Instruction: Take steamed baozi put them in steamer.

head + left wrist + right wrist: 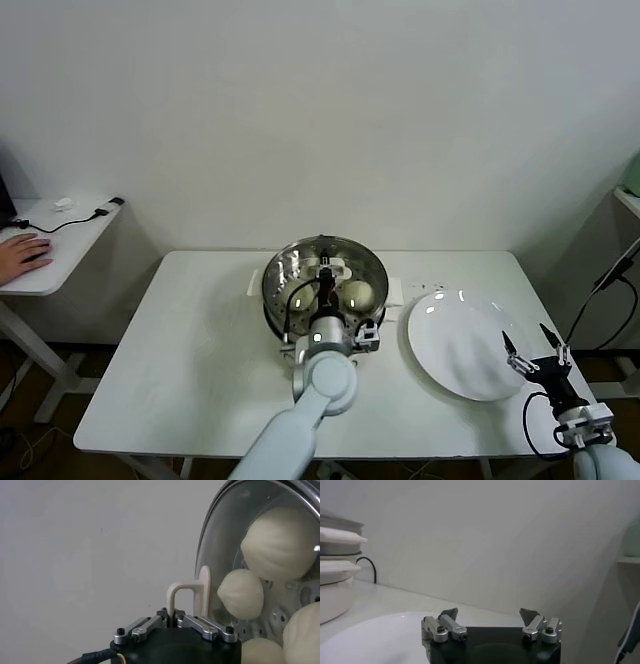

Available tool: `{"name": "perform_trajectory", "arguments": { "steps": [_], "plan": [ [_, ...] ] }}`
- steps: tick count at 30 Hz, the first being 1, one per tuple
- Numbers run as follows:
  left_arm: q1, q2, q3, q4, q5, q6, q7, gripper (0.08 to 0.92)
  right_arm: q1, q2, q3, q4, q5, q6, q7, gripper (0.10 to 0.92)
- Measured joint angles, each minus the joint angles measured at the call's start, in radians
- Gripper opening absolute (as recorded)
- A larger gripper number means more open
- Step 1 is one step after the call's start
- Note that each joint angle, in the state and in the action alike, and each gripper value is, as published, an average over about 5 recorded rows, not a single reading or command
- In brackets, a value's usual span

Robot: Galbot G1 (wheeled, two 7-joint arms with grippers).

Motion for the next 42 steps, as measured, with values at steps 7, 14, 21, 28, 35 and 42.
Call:
{"name": "perform_trajectory", "arguments": {
  "steps": [7,14,21,28,35,42],
  "plan": [
    [0.006,0.005,0.001,-0.003,0.006,-0.011,0.002,0.147,0.0,0.001,0.001,-0.002,-0.001,0.0,-0.001,0.823],
    [0.009,0.01,-0.002,-0.022,0.02,-0.027,0.032,0.222,0.001,0.001,0.002,-0.005,-0.002,0.0,-0.004,0.823],
    [0.018,0.04,0.011,-0.074,0.02,-0.021,0.066,0.42,0.005,0.0,0.004,-0.009,-0.003,-0.004,-0.006,0.823],
    [0.048,0.084,0.008,-0.157,0.009,-0.011,0.102,0.62,0.008,0.0,0.004,-0.01,-0.004,-0.008,-0.007,0.823],
    [0.1,0.131,-0.005,-0.259,-0.018,-0.01,0.108,0.801,0.009,0.0,0.004,-0.01,-0.005,-0.015,0.0,0.823],
    [0.173,0.184,-0.039,-0.38,-0.102,-0.028,0.057,0.822,0.002,-0.002,0.002,0.008,-0.022,-0.042,0.023,0.823]
  ]
}}
